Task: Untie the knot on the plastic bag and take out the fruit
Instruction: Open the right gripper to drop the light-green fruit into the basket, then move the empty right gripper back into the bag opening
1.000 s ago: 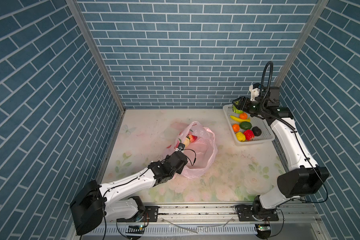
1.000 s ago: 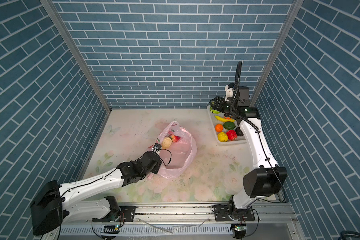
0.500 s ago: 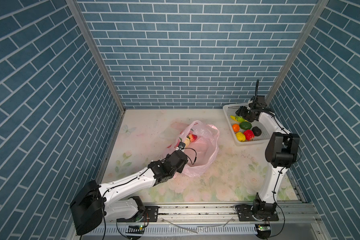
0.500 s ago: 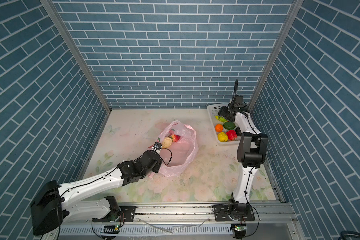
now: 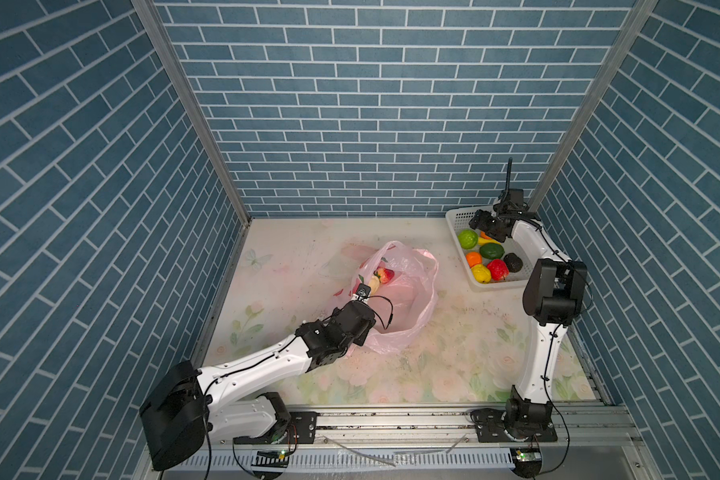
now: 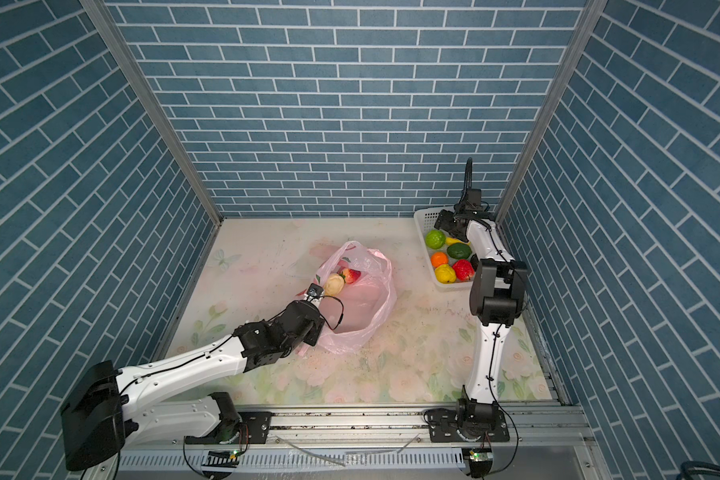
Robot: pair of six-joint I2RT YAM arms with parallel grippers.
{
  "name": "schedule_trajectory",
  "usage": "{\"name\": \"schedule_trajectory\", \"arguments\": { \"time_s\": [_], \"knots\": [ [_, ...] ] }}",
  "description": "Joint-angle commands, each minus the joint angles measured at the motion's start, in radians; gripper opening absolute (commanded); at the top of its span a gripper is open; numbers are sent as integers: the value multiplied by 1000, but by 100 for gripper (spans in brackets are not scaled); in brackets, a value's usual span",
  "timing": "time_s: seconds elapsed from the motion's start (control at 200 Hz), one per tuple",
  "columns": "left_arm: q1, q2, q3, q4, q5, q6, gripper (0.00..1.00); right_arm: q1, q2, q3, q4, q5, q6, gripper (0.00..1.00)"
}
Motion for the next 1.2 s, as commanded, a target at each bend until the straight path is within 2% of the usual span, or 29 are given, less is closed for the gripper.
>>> {"name": "schedule_trajectory", "arguments": {
  "time_s": [0.0,0.365,0.65,0.93,1.195],
  "knots": [
    [3,-20,10,-4,-8,7,0,7,-9,16,-12,12,-18,85],
    [3,-36,7,-15,-9,7,0,27,-139,-63,-20,-12,-41,85],
    [3,-73,-23,-33,-12,-6,0,98,-480,-306,-67,-91,-62,86],
    [5,-53,-20,-10,-2,1,0,245,-747,-382,-197,-167,-64,87],
    [3,-59,-23,-12,-5,2,0,469,-807,-311,-256,-204,-43,88]
  ]
}}
